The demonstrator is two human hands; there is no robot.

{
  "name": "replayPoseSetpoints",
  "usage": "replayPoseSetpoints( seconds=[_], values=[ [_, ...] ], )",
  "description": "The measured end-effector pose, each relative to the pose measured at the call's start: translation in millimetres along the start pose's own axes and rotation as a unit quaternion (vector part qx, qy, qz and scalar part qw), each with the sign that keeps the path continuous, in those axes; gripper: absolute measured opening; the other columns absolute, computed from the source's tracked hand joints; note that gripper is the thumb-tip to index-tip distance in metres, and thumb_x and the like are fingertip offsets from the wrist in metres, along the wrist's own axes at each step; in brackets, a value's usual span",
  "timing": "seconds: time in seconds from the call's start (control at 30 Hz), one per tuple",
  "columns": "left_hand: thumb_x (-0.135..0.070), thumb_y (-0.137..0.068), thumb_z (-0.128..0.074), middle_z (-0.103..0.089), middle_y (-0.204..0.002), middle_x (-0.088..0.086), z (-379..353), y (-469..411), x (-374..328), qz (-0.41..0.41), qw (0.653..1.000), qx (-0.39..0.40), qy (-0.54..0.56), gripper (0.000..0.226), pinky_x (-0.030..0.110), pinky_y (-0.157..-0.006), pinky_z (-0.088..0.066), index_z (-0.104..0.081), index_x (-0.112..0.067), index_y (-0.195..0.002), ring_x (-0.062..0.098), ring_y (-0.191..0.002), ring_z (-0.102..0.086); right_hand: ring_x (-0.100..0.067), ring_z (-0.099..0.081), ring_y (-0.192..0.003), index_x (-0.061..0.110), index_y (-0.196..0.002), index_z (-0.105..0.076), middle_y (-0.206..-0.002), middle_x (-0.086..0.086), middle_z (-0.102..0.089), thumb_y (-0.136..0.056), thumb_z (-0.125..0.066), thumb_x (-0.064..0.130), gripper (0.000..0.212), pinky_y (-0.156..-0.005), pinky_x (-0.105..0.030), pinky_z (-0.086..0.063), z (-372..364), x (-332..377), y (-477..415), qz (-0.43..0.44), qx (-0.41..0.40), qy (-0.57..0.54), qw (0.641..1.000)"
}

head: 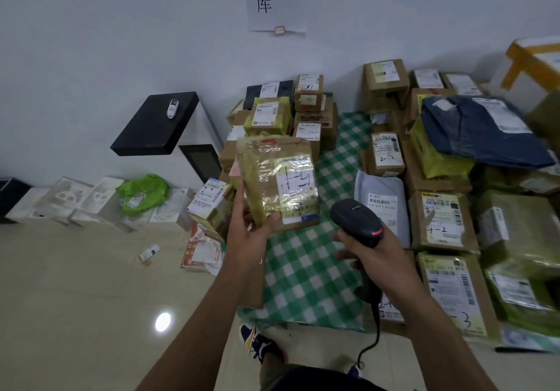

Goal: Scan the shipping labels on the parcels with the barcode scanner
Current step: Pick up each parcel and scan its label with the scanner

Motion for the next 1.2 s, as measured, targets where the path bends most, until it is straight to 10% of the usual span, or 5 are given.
replayPoseSetpoints(
  seconds=[0.93, 1.2],
  values=[
    [-0.006, -0.086, -0.082, -0.044, -0.153, -0.009, 5.2, 7.6, 14.7, -0.016, 0.996, -0.085, 0.005, 0.095, 0.043, -0.112, -0.047, -0.028, -0.047, -0.153, 0.011, -0.139, -0.047, -0.021, -0.078, -0.076, 0.037, -0.113, -0.065, -0.087, 0.0, -0.079, -0.095, -0.076, 0.024, 0.025, -0.071, -0.035, -0.054, -21.1, -4.7, 6.5, -0.033, 0.09, 0.095, 0.991],
    [-0.029, -0.087, -0.083, -0.054, -0.14, -0.02, -18.0, 35.6, 51.4, 0.106, 0.993, 0.045, -0.036, 0.086, 0.025, -0.094, -0.05, -0.031, -0.06, -0.147, -0.009, -0.113, -0.057, -0.018, -0.079, -0.081, 0.032, -0.131, -0.06, -0.116, 0.009, -0.073, -0.092, -0.08, 0.028, 0.044, -0.064, -0.026, -0.052, 28.4, -16.1, 1.5, -0.024, -0.046, 0.054, 0.997]
  ],
)
Point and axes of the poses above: each hand's wrist, its own y-axis away from the middle knuckle, its own z-axis out of the back of the hand, x = y × z, the point moved 7 cm from there along -y, towards the middle knuckle
